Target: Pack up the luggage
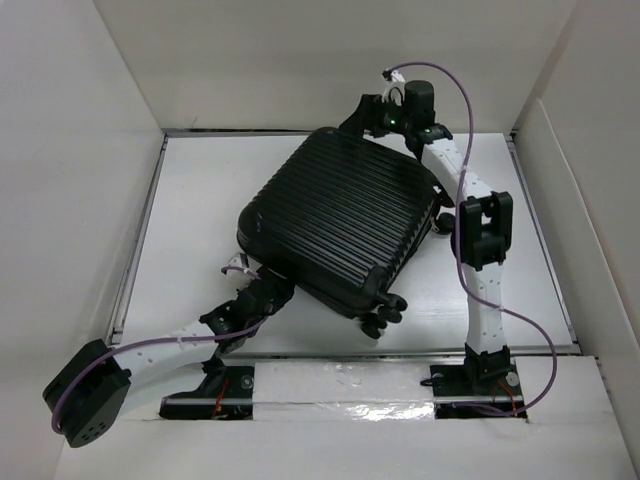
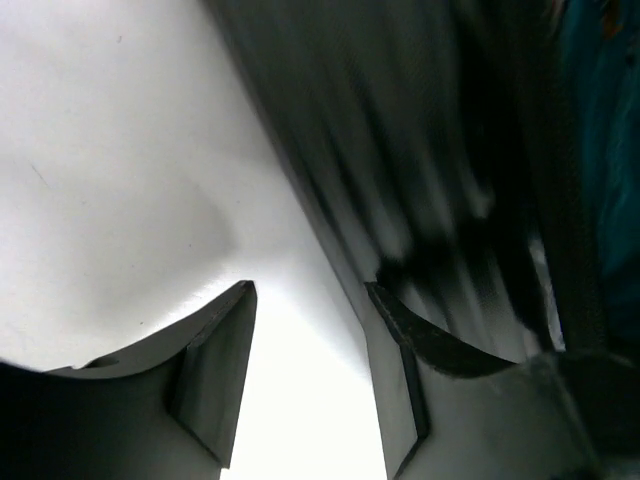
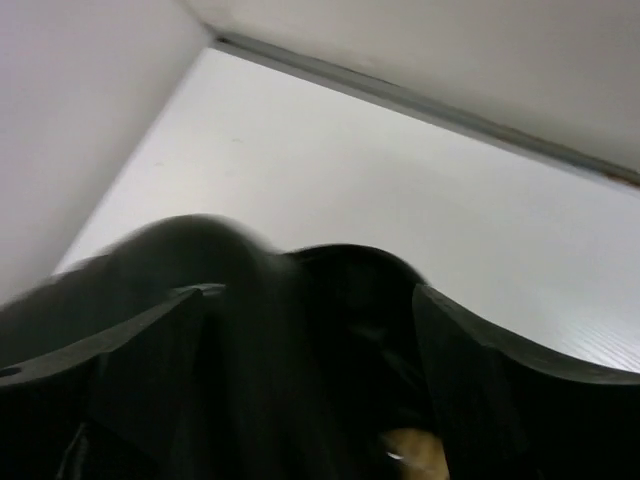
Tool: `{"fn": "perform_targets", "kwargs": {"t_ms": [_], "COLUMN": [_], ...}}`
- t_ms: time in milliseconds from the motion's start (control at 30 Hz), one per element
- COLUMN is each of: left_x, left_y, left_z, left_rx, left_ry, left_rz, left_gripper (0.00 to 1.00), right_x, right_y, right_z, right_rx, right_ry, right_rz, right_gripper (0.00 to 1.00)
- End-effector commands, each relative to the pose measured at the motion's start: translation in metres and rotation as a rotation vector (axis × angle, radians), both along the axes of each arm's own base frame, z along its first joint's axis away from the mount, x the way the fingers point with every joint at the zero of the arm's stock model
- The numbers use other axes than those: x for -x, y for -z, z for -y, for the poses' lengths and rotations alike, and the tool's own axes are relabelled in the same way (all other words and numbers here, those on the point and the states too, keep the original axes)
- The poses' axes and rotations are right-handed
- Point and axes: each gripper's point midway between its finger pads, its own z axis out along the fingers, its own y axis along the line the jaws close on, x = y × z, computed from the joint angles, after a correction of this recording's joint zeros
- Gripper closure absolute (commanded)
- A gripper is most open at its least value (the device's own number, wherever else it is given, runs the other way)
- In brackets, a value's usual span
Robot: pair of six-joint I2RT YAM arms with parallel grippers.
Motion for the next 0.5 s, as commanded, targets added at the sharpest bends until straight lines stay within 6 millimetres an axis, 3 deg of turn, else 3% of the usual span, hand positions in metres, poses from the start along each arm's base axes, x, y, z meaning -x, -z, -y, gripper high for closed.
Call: {"fn": "perform_targets", "kwargs": {"t_ms": [0,100,167,200,267,300,333,367,400,433,467], "left_x": [-0.017,-0.008,0.001,0.004,0.01,0.011,0.009,0.011,0.011,0.011,0.014], "left_y": [-0.044,-0.046,-0.043,-0.042,-0.039,-0.039,-0.039,-0.04,-0.04,-0.043,-0.042], "left_z": [0.008,0.02,0.031,0.034,0.04,0.042,0.041,0.046,0.047,0.05,0.054], "left_rx": [0.058,0.054,0.049,0.046,0.043,0.042,0.041,0.045,0.046,0.055,0.055], "left_ry": [-0.007,0.078,0.133,0.142,0.153,0.157,0.148,0.163,0.172,0.18,0.198], "left_rz": [0.141,0.144,0.137,0.137,0.131,0.133,0.139,0.143,0.148,0.158,0.159], "left_gripper": [0.58,0.66,0.66,0.66,0.66,0.66,0.66,0.66,0.67,0.67,0.67], "right_x": [0.057,0.068,0.063,0.071,0.065,0.083,0.082,0.09,0.102,0.13,0.146], "right_y": [-0.152,-0.188,-0.192,-0.196,-0.197,-0.186,-0.2,-0.199,-0.194,-0.178,-0.166], "right_z": [-0.017,-0.002,0.018,0.024,0.054,0.071,0.094,0.118,0.137,0.166,0.178], "right_rx": [-0.153,-0.157,-0.135,-0.127,-0.101,-0.087,-0.12,-0.134,-0.147,-0.169,-0.174], "right_ry": [-0.179,-0.196,-0.122,-0.098,0.048,0.119,0.258,0.349,0.434,0.571,0.63], "right_rz": [0.299,0.352,0.333,0.332,0.334,0.301,0.358,0.361,0.354,0.338,0.325], "right_gripper": [0.07,0.02,0.0,0.0,0.02,0.16,0.36,0.63,1.0,1.0,1.0]}}
